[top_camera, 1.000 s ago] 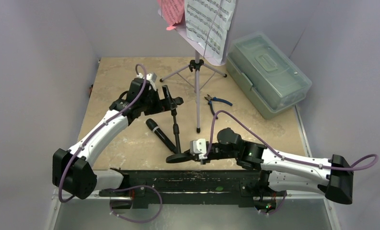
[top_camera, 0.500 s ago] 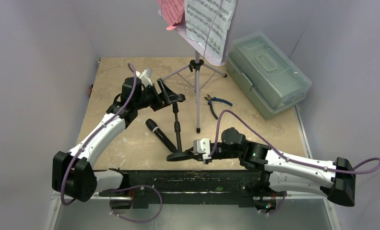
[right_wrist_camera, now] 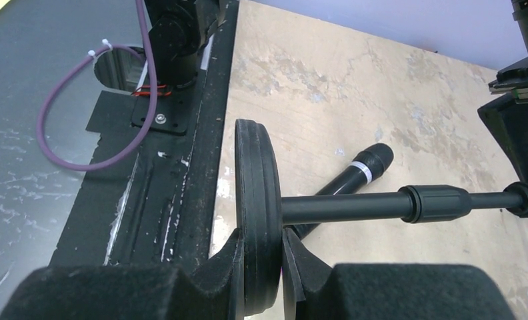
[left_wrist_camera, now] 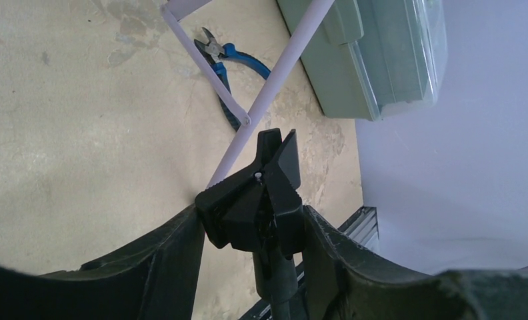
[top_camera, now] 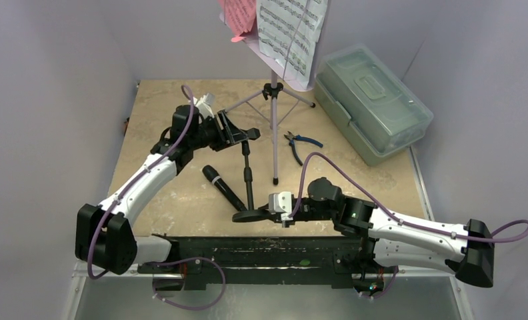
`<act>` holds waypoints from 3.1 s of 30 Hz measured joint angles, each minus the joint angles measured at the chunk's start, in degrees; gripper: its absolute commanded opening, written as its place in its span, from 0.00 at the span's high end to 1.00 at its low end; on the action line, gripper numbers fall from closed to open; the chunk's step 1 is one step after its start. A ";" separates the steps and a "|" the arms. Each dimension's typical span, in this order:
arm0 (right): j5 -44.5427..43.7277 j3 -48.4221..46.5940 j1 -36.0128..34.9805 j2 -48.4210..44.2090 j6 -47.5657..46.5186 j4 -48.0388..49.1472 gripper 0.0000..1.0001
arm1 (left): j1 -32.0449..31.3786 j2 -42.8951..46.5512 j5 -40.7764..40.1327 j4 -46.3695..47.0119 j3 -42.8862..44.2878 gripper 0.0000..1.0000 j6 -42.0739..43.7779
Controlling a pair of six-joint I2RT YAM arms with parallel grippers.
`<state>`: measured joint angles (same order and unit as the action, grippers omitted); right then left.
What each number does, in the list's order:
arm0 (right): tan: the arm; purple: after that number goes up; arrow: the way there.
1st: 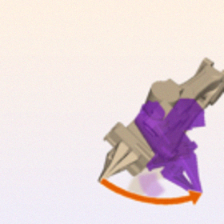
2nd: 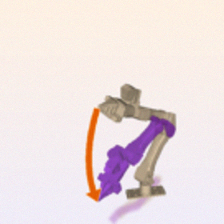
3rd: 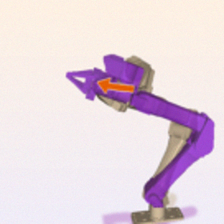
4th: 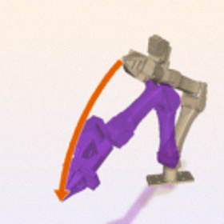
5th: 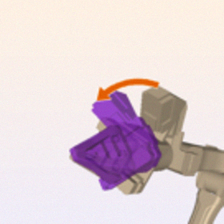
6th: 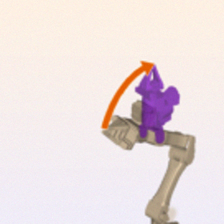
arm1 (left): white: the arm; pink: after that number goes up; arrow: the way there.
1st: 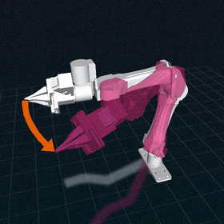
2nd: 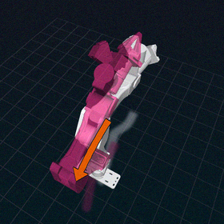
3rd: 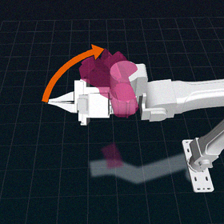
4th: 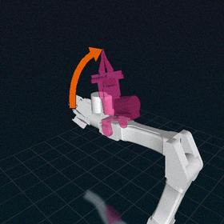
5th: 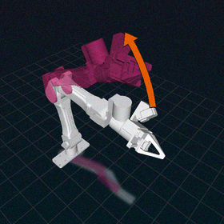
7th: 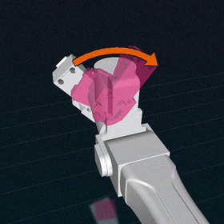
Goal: Set up the instrument practice props
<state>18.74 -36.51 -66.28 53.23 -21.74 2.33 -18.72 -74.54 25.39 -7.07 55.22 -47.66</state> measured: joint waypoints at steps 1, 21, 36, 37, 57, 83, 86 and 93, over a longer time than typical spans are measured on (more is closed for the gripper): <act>-0.22 -0.13 0.00 0.09 0.07 -0.09 0.86 | 0.00 0.00 -0.04 -0.22 0.33 0.89 0.46; -23.89 -4.66 2.27 12.72 32.54 12.94 0.01 | 0.37 20.48 -26.23 -14.91 15.30 1.00 22.49; -25.90 -47.01 4.04 62.73 41.00 -16.37 0.13 | 0.33 28.13 -43.91 -25.27 18.21 1.00 31.82; -26.10 -47.50 4.04 64.30 40.98 -17.66 0.15 | 0.33 28.24 -43.93 -25.42 17.70 1.00 31.82; -35.87 -25.40 4.31 51.10 47.32 -14.08 0.78 | 0.35 26.29 -24.65 -21.70 5.66 1.00 36.41; -12.68 -15.43 6.34 14.49 31.06 -0.13 0.01 | 0.33 36.52 8.70 -6.75 -15.17 1.00 42.56; -6.51 -16.00 8.46 12.74 27.80 4.50 0.03 | 0.31 36.85 10.40 -5.81 -15.74 1.00 42.91; 2.86 -19.93 13.00 18.47 22.25 4.87 0.25 | -1.38 39.12 12.57 -5.64 -17.05 1.00 45.20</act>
<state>21.61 -56.45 -53.28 71.70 0.51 7.20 -20.10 -35.42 37.95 -12.71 38.17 -2.46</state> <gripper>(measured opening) 0.859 0.452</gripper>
